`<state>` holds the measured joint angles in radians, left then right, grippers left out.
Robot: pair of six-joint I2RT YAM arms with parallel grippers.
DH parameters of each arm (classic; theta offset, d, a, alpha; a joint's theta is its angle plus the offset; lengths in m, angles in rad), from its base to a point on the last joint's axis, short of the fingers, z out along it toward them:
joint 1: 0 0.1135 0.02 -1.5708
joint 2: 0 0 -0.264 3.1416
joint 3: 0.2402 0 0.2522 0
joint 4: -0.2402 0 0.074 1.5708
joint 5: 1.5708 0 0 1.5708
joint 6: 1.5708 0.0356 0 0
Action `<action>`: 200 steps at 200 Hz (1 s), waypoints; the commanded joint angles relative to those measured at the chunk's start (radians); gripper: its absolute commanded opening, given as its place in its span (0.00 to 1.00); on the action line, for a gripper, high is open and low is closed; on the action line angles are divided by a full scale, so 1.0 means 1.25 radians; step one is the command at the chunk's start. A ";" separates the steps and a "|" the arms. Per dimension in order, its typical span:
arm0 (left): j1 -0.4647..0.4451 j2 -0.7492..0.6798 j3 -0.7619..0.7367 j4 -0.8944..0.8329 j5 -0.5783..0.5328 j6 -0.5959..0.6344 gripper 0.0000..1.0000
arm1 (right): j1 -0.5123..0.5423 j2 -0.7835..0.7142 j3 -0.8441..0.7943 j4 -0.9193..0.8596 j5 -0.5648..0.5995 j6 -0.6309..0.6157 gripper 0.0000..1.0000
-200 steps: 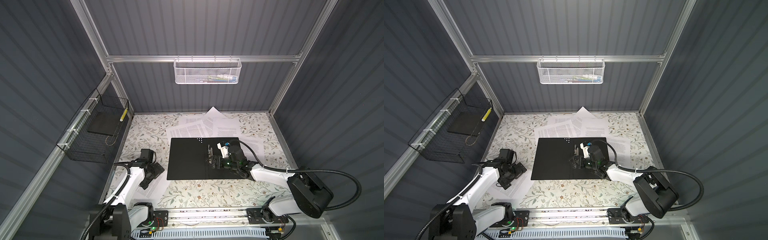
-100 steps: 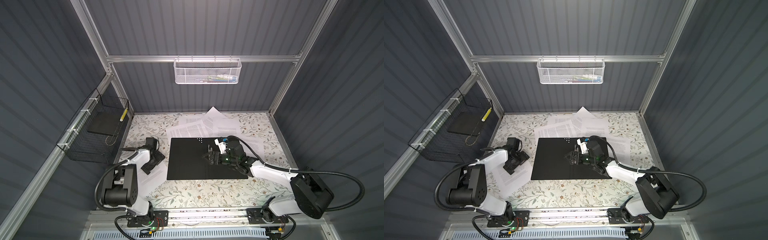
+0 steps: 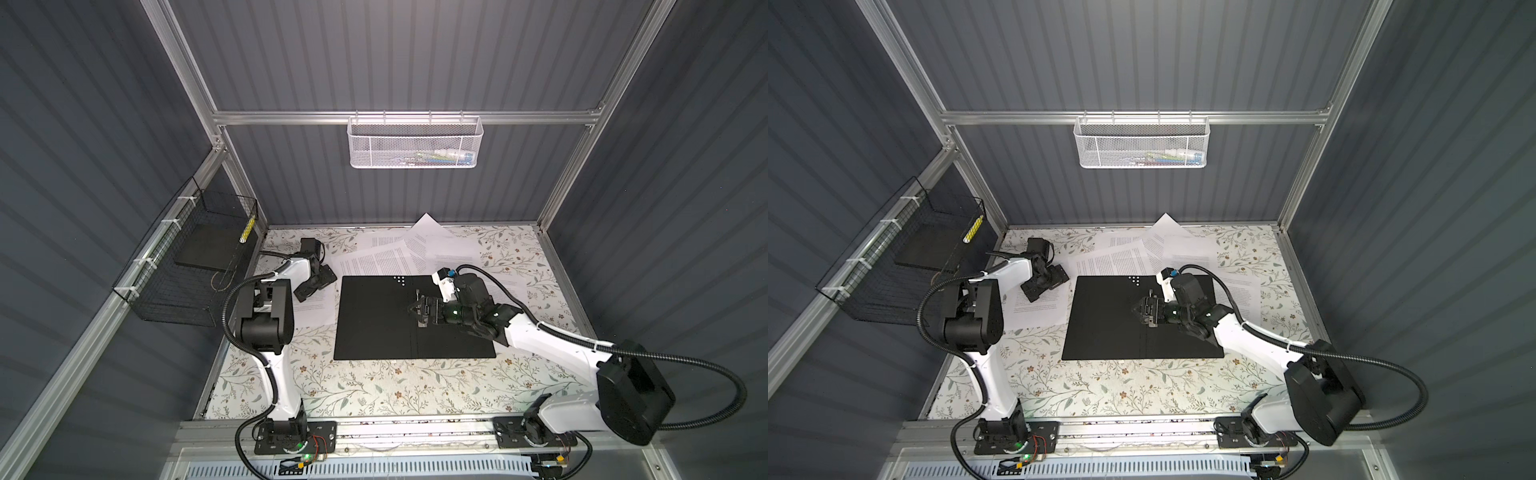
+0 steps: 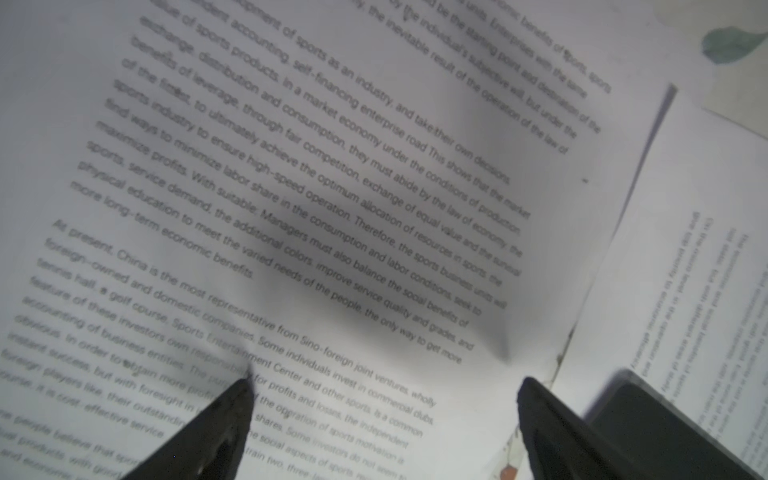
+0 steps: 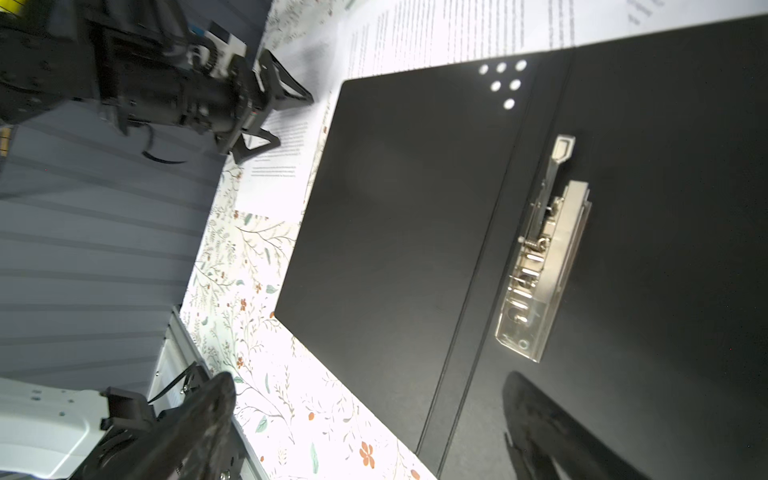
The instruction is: Put the files into the folder
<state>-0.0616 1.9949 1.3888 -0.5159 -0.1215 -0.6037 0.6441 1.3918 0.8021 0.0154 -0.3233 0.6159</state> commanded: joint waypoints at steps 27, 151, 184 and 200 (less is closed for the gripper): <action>0.018 -0.086 -0.040 -0.040 -0.001 0.148 1.00 | 0.001 0.114 0.118 -0.088 -0.040 -0.066 0.99; 0.016 0.218 0.257 -0.076 0.196 0.176 1.00 | -0.075 0.275 0.296 -0.152 -0.094 -0.092 0.99; 0.005 0.255 0.315 -0.064 0.269 0.177 1.00 | -0.110 0.344 0.396 -0.183 -0.124 -0.085 0.99; 0.002 0.257 0.329 -0.046 0.307 0.177 1.00 | -0.117 0.367 0.435 -0.195 -0.118 -0.090 0.99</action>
<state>-0.0452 2.2570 1.7878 -0.5514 0.1211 -0.3912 0.5144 1.8229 1.2709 -0.1772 -0.4519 0.5133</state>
